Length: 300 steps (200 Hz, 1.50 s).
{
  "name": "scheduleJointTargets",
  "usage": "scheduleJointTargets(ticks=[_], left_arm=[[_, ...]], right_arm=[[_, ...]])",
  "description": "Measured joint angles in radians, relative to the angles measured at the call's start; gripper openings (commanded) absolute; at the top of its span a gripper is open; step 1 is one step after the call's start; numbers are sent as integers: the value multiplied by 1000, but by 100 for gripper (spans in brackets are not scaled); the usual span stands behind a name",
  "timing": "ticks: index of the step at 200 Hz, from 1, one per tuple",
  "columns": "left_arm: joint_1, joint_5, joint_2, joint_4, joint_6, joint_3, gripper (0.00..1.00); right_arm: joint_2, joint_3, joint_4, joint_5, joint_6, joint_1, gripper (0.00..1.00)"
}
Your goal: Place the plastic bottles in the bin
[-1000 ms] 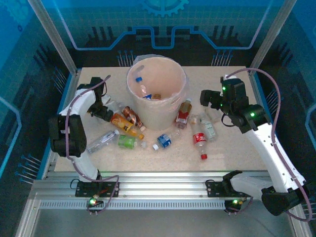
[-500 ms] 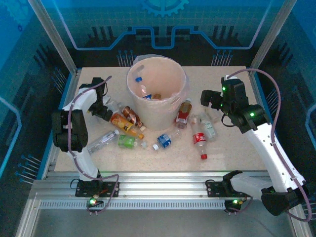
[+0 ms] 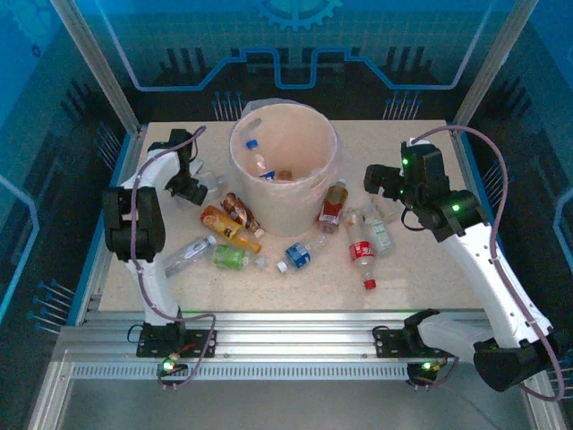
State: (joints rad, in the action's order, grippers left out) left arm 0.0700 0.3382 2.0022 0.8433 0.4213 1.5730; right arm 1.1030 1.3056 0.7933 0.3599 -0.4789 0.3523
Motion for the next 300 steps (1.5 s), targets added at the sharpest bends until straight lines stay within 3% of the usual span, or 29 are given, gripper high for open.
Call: scheduleJointTargets(ticks=[43,115,161,300], left_arm=[[0,-29,40,0,55,77,99],[0,-65,50,-70,346,87,99],[0,-146,51,-122,470,87,99],[26,-203,180,-135,524,199,99]], right_arm=[[0,-8,0,0,-5,0,100],[2,-12,1,12,-19,0,100],[2,-16,17,38,-31,0,100],[-14,-17,31,78,-68,0,100]])
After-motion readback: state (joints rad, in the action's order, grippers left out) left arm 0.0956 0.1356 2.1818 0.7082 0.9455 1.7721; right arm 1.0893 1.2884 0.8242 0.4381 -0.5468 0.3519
